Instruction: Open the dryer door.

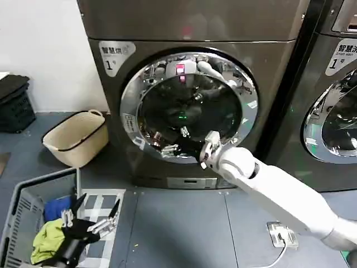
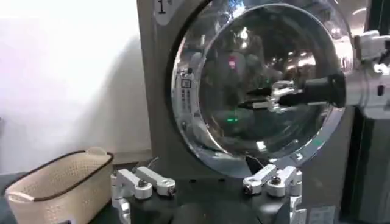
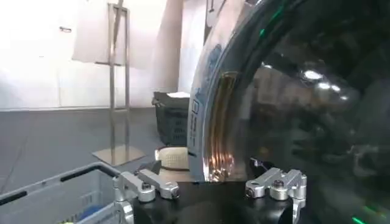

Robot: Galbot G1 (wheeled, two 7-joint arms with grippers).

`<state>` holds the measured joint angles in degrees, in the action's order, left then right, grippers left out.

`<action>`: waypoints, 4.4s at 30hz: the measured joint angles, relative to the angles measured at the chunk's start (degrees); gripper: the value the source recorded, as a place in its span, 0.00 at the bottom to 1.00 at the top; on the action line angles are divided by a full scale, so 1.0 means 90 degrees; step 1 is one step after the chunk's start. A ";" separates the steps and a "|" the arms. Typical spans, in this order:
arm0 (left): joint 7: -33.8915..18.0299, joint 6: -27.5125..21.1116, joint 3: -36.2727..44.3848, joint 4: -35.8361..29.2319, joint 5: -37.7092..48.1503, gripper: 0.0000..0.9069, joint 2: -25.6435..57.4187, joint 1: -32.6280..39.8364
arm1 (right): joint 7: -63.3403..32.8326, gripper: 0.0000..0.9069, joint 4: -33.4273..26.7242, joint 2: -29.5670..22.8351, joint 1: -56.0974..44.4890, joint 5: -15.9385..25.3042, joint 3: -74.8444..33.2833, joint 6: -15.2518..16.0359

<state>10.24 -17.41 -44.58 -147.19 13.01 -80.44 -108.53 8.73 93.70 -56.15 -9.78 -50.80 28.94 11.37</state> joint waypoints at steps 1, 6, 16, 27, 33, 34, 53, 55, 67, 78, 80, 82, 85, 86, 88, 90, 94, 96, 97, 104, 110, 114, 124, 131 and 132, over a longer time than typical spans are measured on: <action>0.0000 0.0000 -0.0001 0.0000 0.0000 1.00 -0.0002 0.0003 | -0.0017 1.00 -0.0046 -0.0052 0.0027 0.0013 0.0020 0.0000; 0.0000 0.0000 0.0000 0.0000 0.0000 1.00 -0.0009 0.0011 | -0.0039 1.00 -0.0235 -0.0329 0.0113 0.0162 0.0104 0.0000; 0.0002 -0.0002 -0.0008 0.0000 0.0008 1.00 -0.0012 0.0009 | -0.0040 1.00 -0.0592 -0.0783 0.0209 0.0234 0.0181 -0.0013; 0.0006 -0.0016 -0.0010 0.0000 0.0026 1.00 -0.0003 0.0006 | 0.0036 1.00 -0.0953 -0.1061 0.0305 0.0309 0.0276 -0.0046; 0.0010 -0.0017 -0.0009 0.0000 0.0031 1.00 0.0004 0.0005 | 0.0083 1.00 -0.1207 -0.1227 0.0388 0.0364 0.0328 -0.0075; 0.0010 -0.0017 -0.0009 0.0000 0.0032 1.00 0.0008 0.0005 | 0.0097 1.00 -0.1245 -0.1254 0.0398 0.0377 0.0333 -0.0081; 0.0013 -0.0022 -0.0008 0.0000 0.0045 1.00 0.0006 0.0016 | 0.0462 1.00 -0.2120 -0.1804 0.0624 0.0524 0.0433 -0.0246; 0.0013 -0.0022 -0.0010 0.0000 0.0046 1.00 0.0006 0.0015 | 0.0489 1.00 -0.2188 -0.1862 0.0625 0.0529 0.0446 -0.0247; 0.0015 -0.0022 -0.0025 0.0000 0.0051 1.00 0.0002 0.0028 | 0.0756 1.00 -0.2055 -0.1845 0.0657 0.0446 0.0587 -0.0244; 0.0020 -0.0048 -0.0056 0.0000 0.0169 1.00 0.0030 0.0110 | 0.1145 1.00 -0.1280 -0.1251 0.0661 -0.0056 0.0671 -0.0206; 0.0020 -0.0048 -0.0090 0.0000 0.0175 1.00 0.0049 0.0110 | 0.1225 1.00 -0.1085 -0.1112 0.0649 -0.0123 0.0691 -0.0207; 0.0022 -0.0049 -0.0129 0.0000 0.0205 1.00 0.0061 0.0107 | 0.1325 1.00 -0.0907 -0.0978 0.0628 -0.0218 0.0704 -0.0246; 0.0022 -0.0048 -0.0181 0.0000 0.0213 1.00 0.0076 0.0123 | 0.1492 1.00 -0.0651 -0.0775 0.0596 -0.0378 0.0705 -0.0313; 0.0022 -0.0042 -0.0207 0.0001 0.0213 1.00 0.0088 0.0135 | 0.1533 1.00 -0.0585 -0.0715 0.0588 -0.0430 0.0705 -0.0323; 0.0029 -0.0025 -0.0240 0.0000 0.0213 1.00 0.0102 0.0164 | 0.1644 1.00 -0.0464 -0.0597 0.0582 -0.0507 0.0705 -0.0329; 0.0043 -0.0010 -0.0268 0.0000 0.0253 1.00 0.0110 0.0197 | 0.1779 1.00 -0.0350 -0.0475 0.0574 -0.0607 0.0705 -0.0331; 0.0112 0.0004 -0.0366 0.0000 0.0381 1.00 0.0161 0.0281 | 0.1960 1.00 -0.0124 -0.0233 0.0529 -0.0715 0.0704 -0.0374; 0.0176 0.0007 -0.0451 0.0000 0.0472 1.00 0.0210 0.0328 | 0.2032 1.00 -0.0021 -0.0124 0.0486 -0.0737 0.0701 -0.0400; 0.0186 -0.0003 -0.0493 0.0000 0.0546 1.00 0.0235 0.0348 | 0.2063 1.00 0.0022 -0.0078 0.0472 -0.0745 0.0695 -0.0407; 0.0427 -0.0095 -0.0974 0.0030 0.1035 1.00 0.0389 0.0544 | 0.2402 1.00 0.0416 0.0315 0.0385 -0.0903 0.0602 -0.0426; 0.0735 -0.0183 -0.1593 0.0432 0.1876 1.00 0.0632 0.0765 | 0.2811 1.00 0.0795 0.0724 0.0336 -0.0941 0.0589 -0.0421; 0.0813 -0.0182 -0.1918 0.0743 0.2417 1.00 0.0880 0.0955 | 0.3135 1.00 0.0988 0.0937 0.0260 -0.0834 0.0540 -0.0419; 0.1073 -0.0108 -0.2245 0.1494 0.2650 1.00 0.1662 0.1455 | 0.3742 1.00 0.1392 0.1461 0.0049 -0.0718 0.0397 -0.0451; 0.1157 -0.0079 -0.2067 0.1970 0.2928 1.00 0.2296 0.1888 | 0.4446 1.00 0.1669 0.1911 -0.0135 -0.0413 0.0218 -0.0535; 0.1172 -0.0057 -0.2012 0.2046 0.2929 1.00 0.2394 0.1960 | 0.4531 1.00 0.1701 0.1966 -0.0156 -0.0409 0.0191 -0.0550</action>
<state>20.80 -17.93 -62.69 -128.78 39.37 -58.89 -90.89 49.51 109.01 -38.46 -11.19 -54.49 30.66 6.42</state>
